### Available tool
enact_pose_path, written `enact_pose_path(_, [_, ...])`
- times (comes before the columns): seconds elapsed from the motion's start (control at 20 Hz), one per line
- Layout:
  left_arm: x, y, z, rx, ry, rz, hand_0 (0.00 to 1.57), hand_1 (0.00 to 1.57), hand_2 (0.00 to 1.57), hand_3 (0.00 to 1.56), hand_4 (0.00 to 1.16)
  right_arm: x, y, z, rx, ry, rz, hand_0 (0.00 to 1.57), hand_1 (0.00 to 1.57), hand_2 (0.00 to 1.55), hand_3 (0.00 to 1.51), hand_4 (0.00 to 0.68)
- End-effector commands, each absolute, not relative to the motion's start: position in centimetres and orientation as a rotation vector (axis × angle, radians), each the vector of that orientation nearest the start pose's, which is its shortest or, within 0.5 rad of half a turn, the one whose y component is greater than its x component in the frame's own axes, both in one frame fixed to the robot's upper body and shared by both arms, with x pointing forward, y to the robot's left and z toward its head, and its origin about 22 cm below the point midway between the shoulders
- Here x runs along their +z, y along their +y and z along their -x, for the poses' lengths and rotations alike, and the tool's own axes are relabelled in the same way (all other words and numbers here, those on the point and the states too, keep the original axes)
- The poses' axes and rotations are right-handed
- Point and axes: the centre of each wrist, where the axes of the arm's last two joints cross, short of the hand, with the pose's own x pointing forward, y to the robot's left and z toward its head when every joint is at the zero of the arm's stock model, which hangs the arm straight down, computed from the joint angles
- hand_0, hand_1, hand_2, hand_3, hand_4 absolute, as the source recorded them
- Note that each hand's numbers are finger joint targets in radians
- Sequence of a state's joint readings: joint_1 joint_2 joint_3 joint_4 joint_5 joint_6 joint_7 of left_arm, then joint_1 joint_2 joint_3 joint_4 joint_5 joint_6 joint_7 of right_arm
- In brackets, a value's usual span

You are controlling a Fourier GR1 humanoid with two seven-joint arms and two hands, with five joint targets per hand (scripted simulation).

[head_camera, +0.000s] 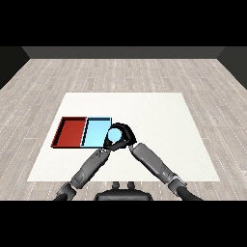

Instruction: Pick the blue can and put it in the blue box

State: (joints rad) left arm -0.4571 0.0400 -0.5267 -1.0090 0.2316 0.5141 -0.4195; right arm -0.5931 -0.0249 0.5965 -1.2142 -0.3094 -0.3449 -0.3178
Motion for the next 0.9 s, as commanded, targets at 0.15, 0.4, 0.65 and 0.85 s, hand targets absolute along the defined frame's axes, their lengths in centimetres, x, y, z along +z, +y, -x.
enact_pose_path(0.15, [-2.7,7.3,-29.0,-0.136,-1.725,0.095,1.48,1.48,1.46,1.37,0.6,6.1,-4.2,-31.7,0.251,-1.894,-0.451,1.41,1.41,1.45,1.4,0.552])
enact_pose_path(0.4, [-3.5,8.6,-30.4,-0.114,-1.724,0.097,1.57,1.57,1.52,1.45,1.1,4.7,-5.8,-29.3,0.224,-1.845,-0.488,0.54,0.54,0.55,0.0,0.0])
enact_pose_path(0.65, [-4.4,8.9,-31.8,-0.104,-1.721,0.091,1.57,1.57,1.52,1.45,1.1,4.9,-5.0,-30.2,0.218,-1.851,-0.476,0.0,0.0,0.0,0.0,0.0])
enact_pose_path(0.85, [-2.0,8.7,-31.2,-0.115,-1.731,0.095,1.57,1.57,1.55,1.48,1.14,4.5,-5.5,-30.2,0.204,-1.858,-0.467,0.0,0.0,0.0,0.0,0.0])
